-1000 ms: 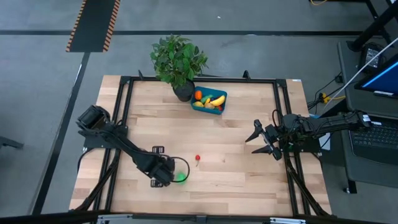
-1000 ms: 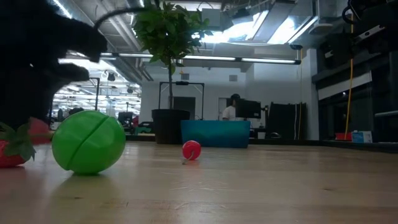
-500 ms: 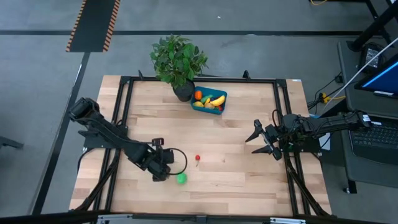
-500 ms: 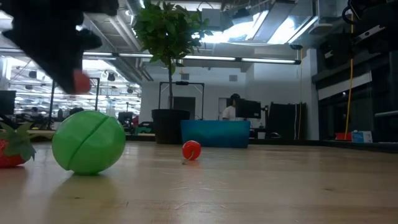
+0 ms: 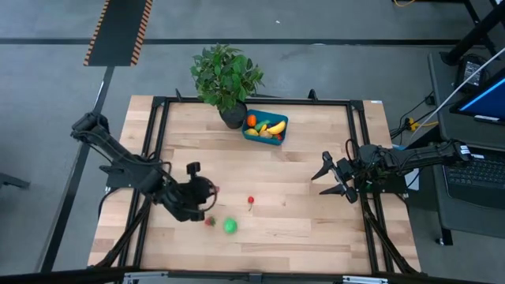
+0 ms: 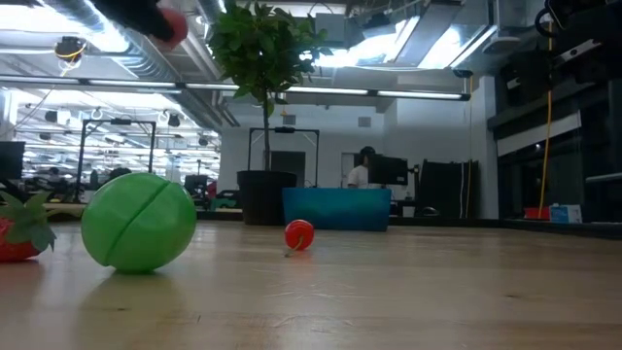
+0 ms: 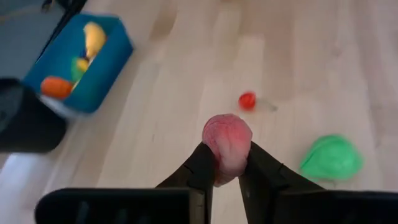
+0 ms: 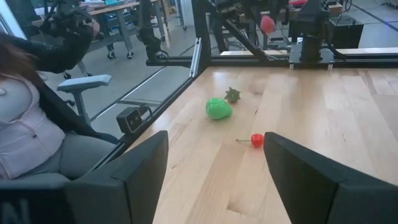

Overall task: Pick and placing Produce into tupperware
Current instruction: Put the pink peach into the blue container

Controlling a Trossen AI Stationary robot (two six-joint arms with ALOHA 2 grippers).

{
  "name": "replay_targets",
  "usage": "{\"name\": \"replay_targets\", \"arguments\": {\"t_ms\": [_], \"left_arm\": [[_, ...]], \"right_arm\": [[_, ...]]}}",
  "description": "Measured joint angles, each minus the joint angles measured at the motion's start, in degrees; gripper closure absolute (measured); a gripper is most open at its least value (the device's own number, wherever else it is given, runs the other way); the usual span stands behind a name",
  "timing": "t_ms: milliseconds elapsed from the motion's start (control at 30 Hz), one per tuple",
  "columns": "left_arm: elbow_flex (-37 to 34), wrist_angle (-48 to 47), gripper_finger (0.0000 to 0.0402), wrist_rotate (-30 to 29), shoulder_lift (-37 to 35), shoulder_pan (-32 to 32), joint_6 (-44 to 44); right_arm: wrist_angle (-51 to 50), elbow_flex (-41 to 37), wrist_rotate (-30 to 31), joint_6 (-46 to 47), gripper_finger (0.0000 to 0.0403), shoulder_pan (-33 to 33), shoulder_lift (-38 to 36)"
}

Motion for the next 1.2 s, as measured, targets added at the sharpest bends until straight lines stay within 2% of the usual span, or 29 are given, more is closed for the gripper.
{"name": "replay_targets", "arguments": {"t_ms": [100,333,533,633,767,1067,1200], "left_arm": [[-4.6,9.3,0.0355,-0.9,-2.0,-1.3,2.4],[-18.9,38.6,0.0361,-0.5,-3.3,-2.3,9.8],[-30.2,67.6,0.0356,6.6,-3.3,-1.2,19.1],[-34.8,77.3,0.0362,9.4,-3.3,0.0,21.1],[-38.7,83.9,0.0362,11.1,-3.3,1.9,21.2],[-39.4,84.5,0.0361,22.8,-3.3,7.5,23.7],[-39.4,84.5,0.0363,24.6,-3.3,9.5,24.0]], "right_arm": [[0.0,0.0,0.0,-0.1,0.0137,0.0,0.0],[0.0,0.0,0.0,0.0,0.0137,0.0,0.0],[0.4,0.0,0.0,0.0,0.0137,0.0,0.0],[0.4,0.0,0.0,-0.1,0.0137,0.0,0.0],[0.3,0.0,0.0,-1.3,0.0137,0.0,0.0],[0.3,0.0,0.0,-1.4,0.0137,0.0,0.0],[0.3,0.0,0.0,-1.5,0.0137,0.0,0.0]]}}
